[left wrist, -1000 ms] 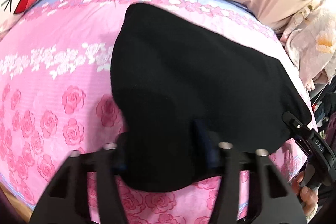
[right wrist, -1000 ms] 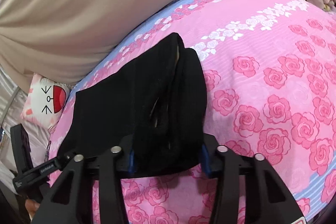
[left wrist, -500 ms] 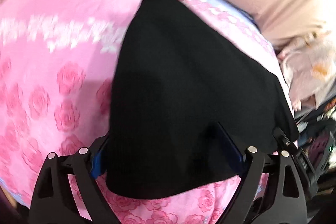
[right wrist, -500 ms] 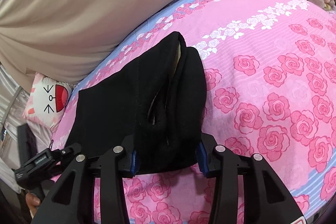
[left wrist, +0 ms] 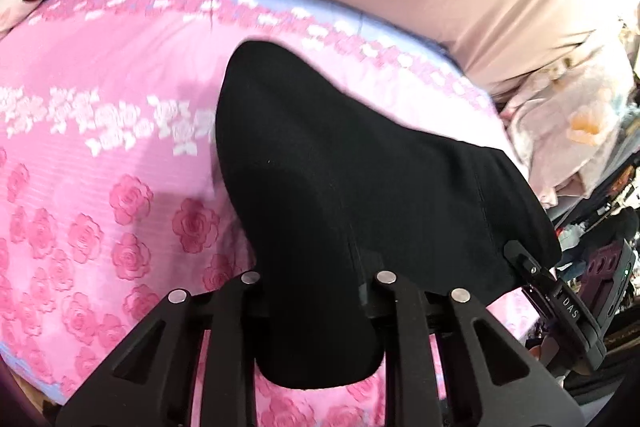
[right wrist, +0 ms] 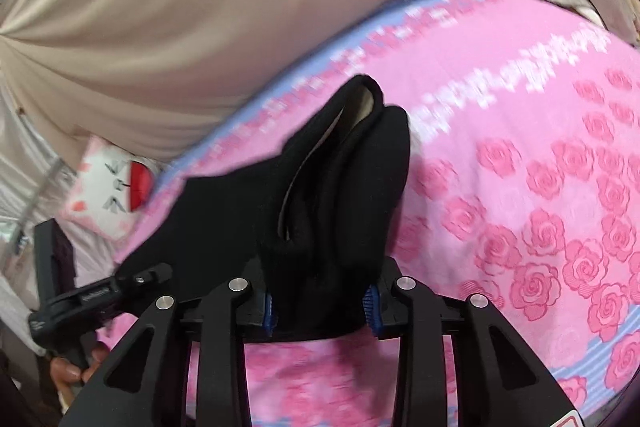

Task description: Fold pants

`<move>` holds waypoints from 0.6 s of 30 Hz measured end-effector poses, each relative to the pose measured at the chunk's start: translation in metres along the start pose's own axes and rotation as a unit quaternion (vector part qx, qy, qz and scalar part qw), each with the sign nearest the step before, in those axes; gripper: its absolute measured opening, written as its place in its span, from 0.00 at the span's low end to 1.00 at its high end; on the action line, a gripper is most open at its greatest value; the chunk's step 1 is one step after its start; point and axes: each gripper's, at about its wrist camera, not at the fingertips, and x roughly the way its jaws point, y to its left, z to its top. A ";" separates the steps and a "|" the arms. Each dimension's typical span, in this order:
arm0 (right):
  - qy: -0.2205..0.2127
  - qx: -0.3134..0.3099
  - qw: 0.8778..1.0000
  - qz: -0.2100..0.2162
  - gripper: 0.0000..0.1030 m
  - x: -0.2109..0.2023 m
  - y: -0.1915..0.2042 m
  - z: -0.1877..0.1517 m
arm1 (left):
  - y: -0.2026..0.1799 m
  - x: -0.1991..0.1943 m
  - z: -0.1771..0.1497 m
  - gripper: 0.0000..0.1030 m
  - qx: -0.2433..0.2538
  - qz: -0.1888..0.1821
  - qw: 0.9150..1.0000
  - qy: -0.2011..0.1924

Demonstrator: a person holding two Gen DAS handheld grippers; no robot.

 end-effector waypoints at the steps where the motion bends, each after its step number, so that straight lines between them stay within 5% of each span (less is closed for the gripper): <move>1: -0.005 -0.006 1.000 0.006 0.30 -0.007 0.006 0.001 | -0.002 -0.010 0.000 0.19 0.004 -0.009 1.000 -0.001; 10: -0.032 -0.063 0.997 0.035 0.30 -0.064 0.055 0.002 | -0.025 -0.081 -0.016 0.19 0.065 -0.050 0.996 -0.024; 18: -0.093 -0.138 0.985 0.045 0.30 -0.068 0.106 0.056 | -0.036 -0.116 0.034 0.19 0.098 -0.061 0.989 -0.097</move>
